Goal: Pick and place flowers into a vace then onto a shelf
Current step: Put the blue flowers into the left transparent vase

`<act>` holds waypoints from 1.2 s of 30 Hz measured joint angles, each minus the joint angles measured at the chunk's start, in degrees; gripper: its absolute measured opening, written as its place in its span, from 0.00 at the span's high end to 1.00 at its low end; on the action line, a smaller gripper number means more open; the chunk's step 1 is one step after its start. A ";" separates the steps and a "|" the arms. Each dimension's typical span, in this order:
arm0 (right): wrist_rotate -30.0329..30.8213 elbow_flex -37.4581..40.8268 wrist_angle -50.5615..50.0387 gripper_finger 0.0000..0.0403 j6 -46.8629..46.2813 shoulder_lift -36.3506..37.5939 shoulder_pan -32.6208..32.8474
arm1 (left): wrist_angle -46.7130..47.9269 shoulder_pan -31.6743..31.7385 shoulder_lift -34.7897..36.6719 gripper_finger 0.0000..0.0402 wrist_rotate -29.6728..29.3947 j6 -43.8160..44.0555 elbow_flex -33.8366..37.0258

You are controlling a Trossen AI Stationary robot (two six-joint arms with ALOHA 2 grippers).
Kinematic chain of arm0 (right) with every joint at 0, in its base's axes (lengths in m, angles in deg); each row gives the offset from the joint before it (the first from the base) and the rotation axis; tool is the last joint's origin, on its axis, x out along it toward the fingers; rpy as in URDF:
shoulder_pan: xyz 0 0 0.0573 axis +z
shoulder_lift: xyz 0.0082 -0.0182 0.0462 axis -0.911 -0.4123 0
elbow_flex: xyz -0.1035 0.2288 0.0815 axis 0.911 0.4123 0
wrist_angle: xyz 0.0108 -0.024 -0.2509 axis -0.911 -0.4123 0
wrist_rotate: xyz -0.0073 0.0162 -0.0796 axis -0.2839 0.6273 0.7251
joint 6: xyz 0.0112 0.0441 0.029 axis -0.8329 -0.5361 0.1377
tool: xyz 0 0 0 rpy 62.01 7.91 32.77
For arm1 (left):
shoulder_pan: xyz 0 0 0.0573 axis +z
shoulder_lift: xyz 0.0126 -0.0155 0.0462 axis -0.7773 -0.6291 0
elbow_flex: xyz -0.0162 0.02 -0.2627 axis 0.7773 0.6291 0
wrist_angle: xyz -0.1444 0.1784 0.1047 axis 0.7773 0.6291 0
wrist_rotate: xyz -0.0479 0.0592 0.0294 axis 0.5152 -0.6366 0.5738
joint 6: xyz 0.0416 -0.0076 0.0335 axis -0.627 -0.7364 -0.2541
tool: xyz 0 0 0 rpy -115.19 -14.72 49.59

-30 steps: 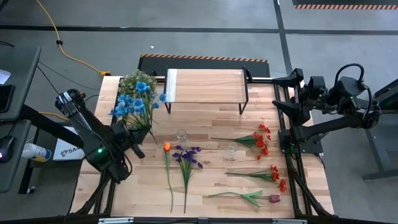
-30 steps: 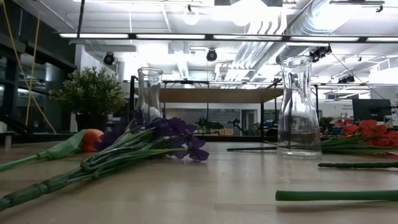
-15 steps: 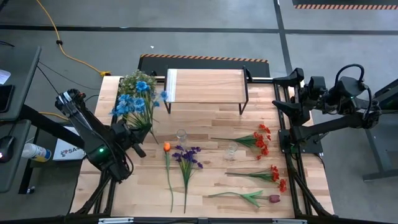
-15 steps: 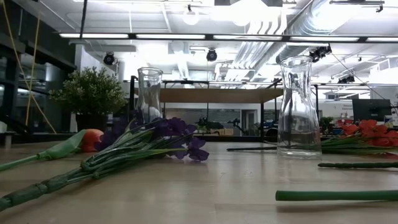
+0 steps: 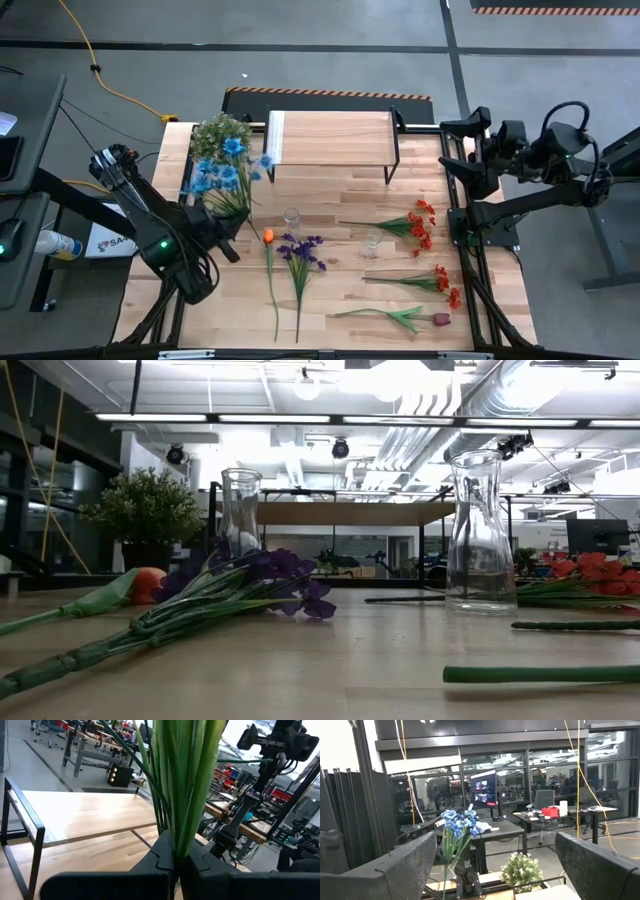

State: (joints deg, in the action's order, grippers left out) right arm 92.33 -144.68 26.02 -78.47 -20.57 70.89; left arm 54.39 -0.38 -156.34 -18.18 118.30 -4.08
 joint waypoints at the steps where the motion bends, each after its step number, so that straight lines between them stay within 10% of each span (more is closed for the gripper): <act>1: -0.01 0.00 0.06 0.02 -0.04 0.01 0.02 | -1.06 0.00 0.01 0.91 -0.02 -0.97 0.00; 13: -0.05 0.00 0.04 0.02 -0.03 0.01 0.00 | -11.93 0.00 0.03 0.91 0.08 -9.95 0.00; 36: -0.10 0.00 0.01 0.02 0.97 0.01 0.00 | -45.40 2.88 1.03 0.91 9.93 -53.70 -2.47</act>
State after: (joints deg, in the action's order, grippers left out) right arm 92.23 -144.68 26.04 -77.50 -20.56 70.89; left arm 8.99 2.50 -155.31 -8.25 64.59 -6.55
